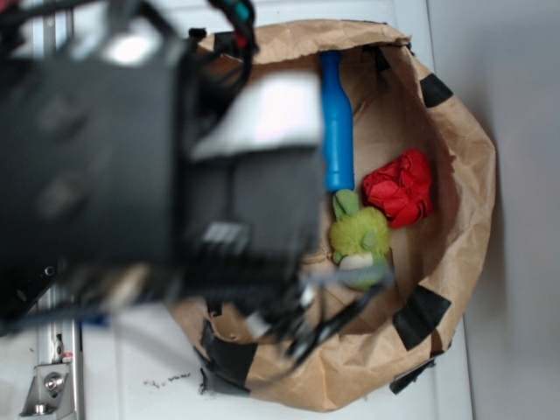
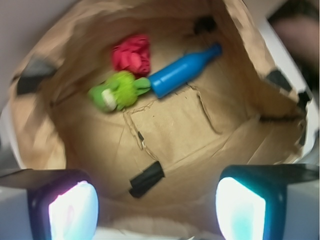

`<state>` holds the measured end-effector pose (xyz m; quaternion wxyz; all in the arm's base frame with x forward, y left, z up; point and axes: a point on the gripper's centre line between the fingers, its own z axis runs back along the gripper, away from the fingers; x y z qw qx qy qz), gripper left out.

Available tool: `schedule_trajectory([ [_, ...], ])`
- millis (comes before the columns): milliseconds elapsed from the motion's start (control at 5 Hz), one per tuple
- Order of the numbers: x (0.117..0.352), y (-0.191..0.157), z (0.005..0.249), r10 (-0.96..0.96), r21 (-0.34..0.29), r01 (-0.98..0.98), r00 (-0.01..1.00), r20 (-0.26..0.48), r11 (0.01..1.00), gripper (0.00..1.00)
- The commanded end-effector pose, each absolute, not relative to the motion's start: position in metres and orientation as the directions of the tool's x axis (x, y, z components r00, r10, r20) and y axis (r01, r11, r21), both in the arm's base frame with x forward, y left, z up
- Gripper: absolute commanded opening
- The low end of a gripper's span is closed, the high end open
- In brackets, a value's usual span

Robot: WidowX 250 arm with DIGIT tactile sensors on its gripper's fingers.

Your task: Grab the blue bottle.

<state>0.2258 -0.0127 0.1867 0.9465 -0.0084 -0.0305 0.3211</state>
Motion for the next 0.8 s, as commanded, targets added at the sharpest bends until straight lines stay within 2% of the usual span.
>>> schedule_trajectory([
  [0,0.239,0.018,0.176,0.898,-0.118,-0.891,0.43,0.098,0.439,1.0],
  [200,0.254,0.026,0.162,0.894,-0.084,-0.907,0.384,0.23,0.412,1.0],
  [400,0.267,0.04,0.154,0.88,-0.079,-0.896,0.408,0.244,0.437,1.0],
  [600,0.275,0.051,0.146,0.872,-0.099,-0.894,0.395,0.289,0.438,1.0],
])
